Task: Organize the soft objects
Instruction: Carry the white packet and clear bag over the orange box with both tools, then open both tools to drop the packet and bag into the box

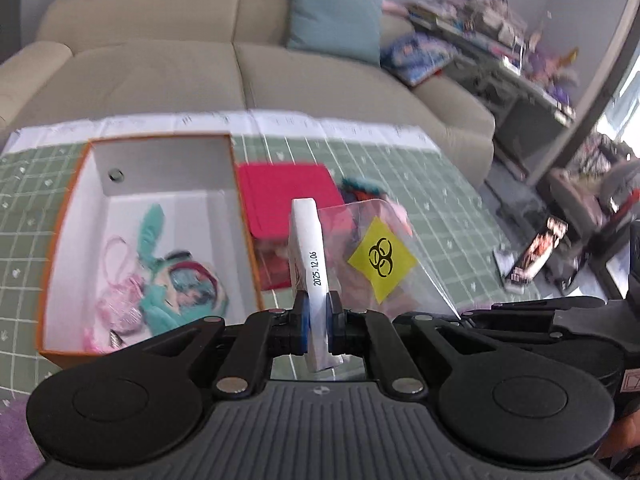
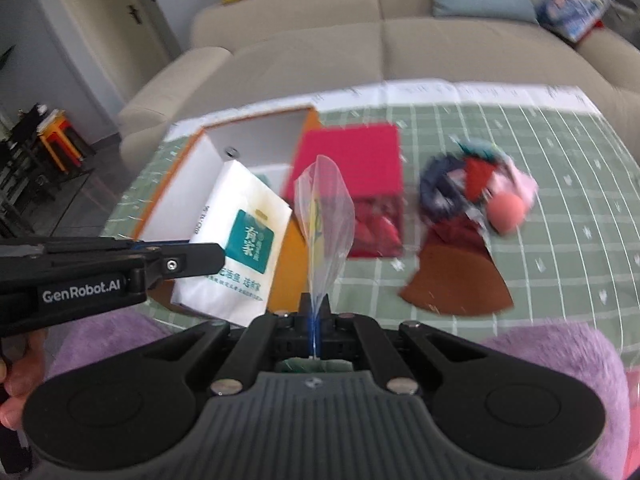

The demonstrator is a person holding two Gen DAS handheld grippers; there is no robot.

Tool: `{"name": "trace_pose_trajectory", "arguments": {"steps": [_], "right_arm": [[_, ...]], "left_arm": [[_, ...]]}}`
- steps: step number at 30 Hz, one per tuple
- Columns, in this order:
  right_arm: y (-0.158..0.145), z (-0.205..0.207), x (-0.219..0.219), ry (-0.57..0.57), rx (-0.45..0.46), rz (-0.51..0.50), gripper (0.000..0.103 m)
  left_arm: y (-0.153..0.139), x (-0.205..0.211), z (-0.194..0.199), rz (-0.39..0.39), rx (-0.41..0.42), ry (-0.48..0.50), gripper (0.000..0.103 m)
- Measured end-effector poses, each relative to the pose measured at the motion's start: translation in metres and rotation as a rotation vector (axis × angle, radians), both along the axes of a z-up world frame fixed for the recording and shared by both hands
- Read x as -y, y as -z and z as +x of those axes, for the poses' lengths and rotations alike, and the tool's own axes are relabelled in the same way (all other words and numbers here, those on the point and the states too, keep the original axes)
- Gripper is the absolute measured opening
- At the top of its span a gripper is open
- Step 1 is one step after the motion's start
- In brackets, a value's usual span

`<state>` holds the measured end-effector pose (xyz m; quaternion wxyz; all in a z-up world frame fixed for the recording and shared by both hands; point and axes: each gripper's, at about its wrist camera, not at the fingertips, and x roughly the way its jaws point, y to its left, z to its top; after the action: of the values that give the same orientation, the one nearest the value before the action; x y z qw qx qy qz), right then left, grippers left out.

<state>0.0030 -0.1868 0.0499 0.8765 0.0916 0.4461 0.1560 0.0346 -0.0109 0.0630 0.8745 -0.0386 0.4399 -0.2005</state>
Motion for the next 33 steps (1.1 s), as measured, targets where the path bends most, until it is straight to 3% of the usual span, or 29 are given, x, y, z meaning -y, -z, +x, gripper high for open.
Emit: {"name": "trace_pose_trajectory", "arguments": {"steps": [9,13,17,28,33], "right_arm": [[-0.033,0.025,-0.051,-0.112,0.115,0.01,0.0],[-0.033,0.047,-0.082,-0.185,0.113,0.016,0.0],[-0.016,0.077,-0.112,-0.249,0.07,0.014,0.0],[0.061,0.154,-0.169,-0.363,-0.038,-0.141,0.0],[0.08,0.168,-0.176,-0.367,-0.048,-0.178,0.0]], "left_arm": [[-0.028,-0.051,0.01,-0.023,0.127,-0.135,0.008],[-0.03,-0.066,0.022,0.025,0.165,-0.168,0.008],[-0.02,-0.081,0.044,0.067,0.141,-0.202,0.008],[0.037,-0.104,0.11,0.277,0.044,-0.21,0.008],[0.059,-0.107,0.13,0.304,0.002,-0.218,0.008]]}}
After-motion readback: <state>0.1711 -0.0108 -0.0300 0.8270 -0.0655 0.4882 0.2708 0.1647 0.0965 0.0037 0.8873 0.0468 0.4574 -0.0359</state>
